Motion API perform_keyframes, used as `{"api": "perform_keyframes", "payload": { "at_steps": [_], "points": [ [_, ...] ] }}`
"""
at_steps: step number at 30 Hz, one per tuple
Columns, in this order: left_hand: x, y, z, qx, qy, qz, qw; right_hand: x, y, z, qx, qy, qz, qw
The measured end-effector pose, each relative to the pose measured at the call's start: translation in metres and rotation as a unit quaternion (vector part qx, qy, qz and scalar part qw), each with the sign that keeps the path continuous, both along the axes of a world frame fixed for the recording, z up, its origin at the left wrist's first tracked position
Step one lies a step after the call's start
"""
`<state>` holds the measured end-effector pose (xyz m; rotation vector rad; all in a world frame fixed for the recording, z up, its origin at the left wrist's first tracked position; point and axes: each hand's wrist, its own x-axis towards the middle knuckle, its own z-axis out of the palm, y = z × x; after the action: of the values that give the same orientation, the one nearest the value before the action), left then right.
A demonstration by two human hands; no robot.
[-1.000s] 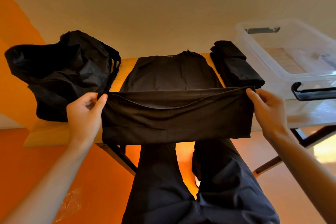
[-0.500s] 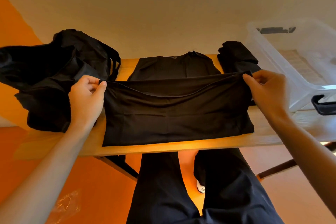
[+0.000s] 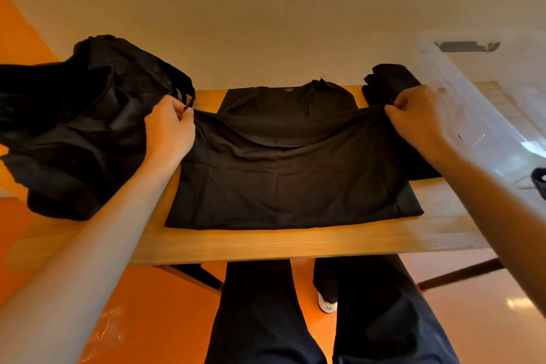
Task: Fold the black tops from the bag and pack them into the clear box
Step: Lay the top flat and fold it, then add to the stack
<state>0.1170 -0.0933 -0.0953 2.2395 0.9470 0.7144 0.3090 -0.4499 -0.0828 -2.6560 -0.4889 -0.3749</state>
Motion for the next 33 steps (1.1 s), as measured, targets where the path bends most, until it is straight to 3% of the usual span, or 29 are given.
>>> {"api": "perform_keyframes", "payload": {
  "at_steps": [4,8,10,13,20,29,33],
  "points": [
    [0.01,-0.006,-0.01,0.069,0.048,-0.073,0.994,0.003,0.009,-0.002,-0.095,-0.03,0.029,0.995],
    [0.011,-0.015,-0.026,0.176,0.098,-0.309,0.929,-0.006,0.019,-0.017,-0.161,-0.041,0.226,0.96],
    [0.017,-0.011,-0.031,0.197,0.113,-0.345,0.911,-0.006,0.027,-0.025,-0.183,-0.008,0.277,0.943],
    [0.025,-0.006,-0.037,0.209,0.126,-0.365,0.899,-0.006,0.042,-0.025,-0.169,0.018,0.282,0.944],
    [0.042,0.001,-0.043,0.202,0.129,-0.342,0.909,0.005,0.066,-0.034,-0.144,0.06,0.266,0.951],
    [0.047,0.01,-0.031,0.151,0.098,-0.36,0.915,0.017,0.063,-0.045,-0.023,0.082,0.275,0.958],
    [0.045,0.01,-0.032,0.158,0.081,-0.35,0.92,0.014,0.063,-0.048,-0.047,0.09,0.289,0.952]
  ]
}}
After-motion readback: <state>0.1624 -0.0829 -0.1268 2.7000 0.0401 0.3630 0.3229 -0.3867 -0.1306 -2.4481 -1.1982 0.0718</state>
